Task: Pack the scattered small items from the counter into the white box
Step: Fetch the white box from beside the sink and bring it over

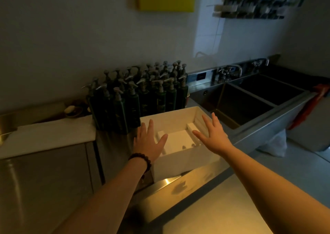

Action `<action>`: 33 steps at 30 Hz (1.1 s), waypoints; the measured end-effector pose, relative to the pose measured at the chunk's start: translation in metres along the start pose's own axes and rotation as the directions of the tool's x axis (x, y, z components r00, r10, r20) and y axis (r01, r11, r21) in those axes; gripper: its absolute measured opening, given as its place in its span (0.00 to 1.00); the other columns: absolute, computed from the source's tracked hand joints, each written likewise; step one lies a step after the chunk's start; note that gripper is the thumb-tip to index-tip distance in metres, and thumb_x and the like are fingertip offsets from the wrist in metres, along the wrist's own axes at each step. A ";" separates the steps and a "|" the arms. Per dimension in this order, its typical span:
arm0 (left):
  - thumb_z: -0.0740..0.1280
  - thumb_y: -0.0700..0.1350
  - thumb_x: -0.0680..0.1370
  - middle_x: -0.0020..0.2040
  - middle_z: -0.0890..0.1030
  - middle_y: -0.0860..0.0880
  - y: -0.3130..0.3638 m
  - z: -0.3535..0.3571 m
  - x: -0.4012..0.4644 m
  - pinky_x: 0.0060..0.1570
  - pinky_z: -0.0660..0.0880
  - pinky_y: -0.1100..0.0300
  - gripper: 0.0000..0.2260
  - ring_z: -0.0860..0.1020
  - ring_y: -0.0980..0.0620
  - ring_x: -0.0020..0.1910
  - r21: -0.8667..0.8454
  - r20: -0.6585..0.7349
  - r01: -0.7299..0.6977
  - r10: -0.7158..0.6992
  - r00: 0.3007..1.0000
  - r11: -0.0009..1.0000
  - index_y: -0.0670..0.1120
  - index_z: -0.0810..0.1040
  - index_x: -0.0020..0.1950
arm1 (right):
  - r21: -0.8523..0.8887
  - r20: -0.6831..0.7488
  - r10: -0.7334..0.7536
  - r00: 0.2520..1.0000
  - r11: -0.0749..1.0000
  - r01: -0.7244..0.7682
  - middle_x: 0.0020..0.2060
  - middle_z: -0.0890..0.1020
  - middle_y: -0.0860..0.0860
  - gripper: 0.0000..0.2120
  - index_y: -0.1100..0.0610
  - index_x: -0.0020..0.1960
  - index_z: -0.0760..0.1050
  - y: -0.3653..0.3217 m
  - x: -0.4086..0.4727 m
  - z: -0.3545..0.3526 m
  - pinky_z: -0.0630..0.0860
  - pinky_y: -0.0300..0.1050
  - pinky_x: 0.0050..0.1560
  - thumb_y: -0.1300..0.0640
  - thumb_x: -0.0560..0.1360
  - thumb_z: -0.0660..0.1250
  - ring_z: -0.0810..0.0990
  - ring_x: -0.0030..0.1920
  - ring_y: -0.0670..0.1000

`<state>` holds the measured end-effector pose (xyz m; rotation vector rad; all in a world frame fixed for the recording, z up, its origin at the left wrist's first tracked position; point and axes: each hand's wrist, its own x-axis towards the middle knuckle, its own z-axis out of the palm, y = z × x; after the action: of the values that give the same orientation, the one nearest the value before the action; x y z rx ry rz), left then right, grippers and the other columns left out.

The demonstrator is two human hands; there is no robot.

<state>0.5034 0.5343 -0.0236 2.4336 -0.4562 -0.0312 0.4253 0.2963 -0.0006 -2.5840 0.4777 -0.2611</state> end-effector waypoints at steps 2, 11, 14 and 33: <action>0.57 0.66 0.74 0.77 0.42 0.49 -0.002 0.005 0.013 0.71 0.56 0.43 0.37 0.47 0.45 0.75 -0.101 0.034 0.035 -0.032 0.999 0.994 0.57 0.40 0.75 | -0.005 0.040 0.012 0.999 1.000 -0.012 0.78 0.41 0.49 0.42 0.42 0.77 0.46 0.016 0.022 -0.006 0.50 0.62 0.74 0.29 0.70 0.59 0.44 0.77 0.57; 0.67 0.57 0.74 0.76 0.51 0.47 -0.003 0.014 0.035 0.65 0.67 0.41 0.40 0.63 0.45 0.70 -0.392 0.023 0.142 -0.145 0.989 0.909 0.58 0.44 0.76 | 0.248 0.385 0.068 0.920 0.953 -0.174 0.76 0.57 0.53 0.49 0.40 0.76 0.40 0.059 0.083 -0.020 0.58 0.58 0.72 0.37 0.68 0.70 0.60 0.74 0.58; 0.69 0.53 0.74 0.69 0.66 0.50 -0.007 0.018 0.031 0.63 0.69 0.43 0.38 0.68 0.50 0.65 -0.497 0.023 0.195 -0.211 0.977 0.845 0.57 0.48 0.75 | 0.251 0.483 0.036 0.875 0.952 -0.178 0.75 0.60 0.54 0.49 0.40 0.76 0.39 0.066 0.093 -0.012 0.59 0.59 0.71 0.42 0.70 0.71 0.64 0.72 0.58; 0.72 0.47 0.73 0.69 0.67 0.58 0.001 -0.010 -0.041 0.61 0.67 0.53 0.39 0.68 0.55 0.64 -0.662 -0.108 0.302 -0.487 0.867 0.686 0.66 0.51 0.73 | 0.617 0.493 -0.356 0.794 0.786 -0.030 0.76 0.57 0.48 0.46 0.38 0.76 0.45 0.034 0.091 -0.003 0.59 0.59 0.69 0.43 0.70 0.72 0.59 0.74 0.55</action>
<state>0.4659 0.5530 -0.0183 1.7758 0.2142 -0.0237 0.4986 0.2328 -0.0061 -1.9172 -0.0845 0.3022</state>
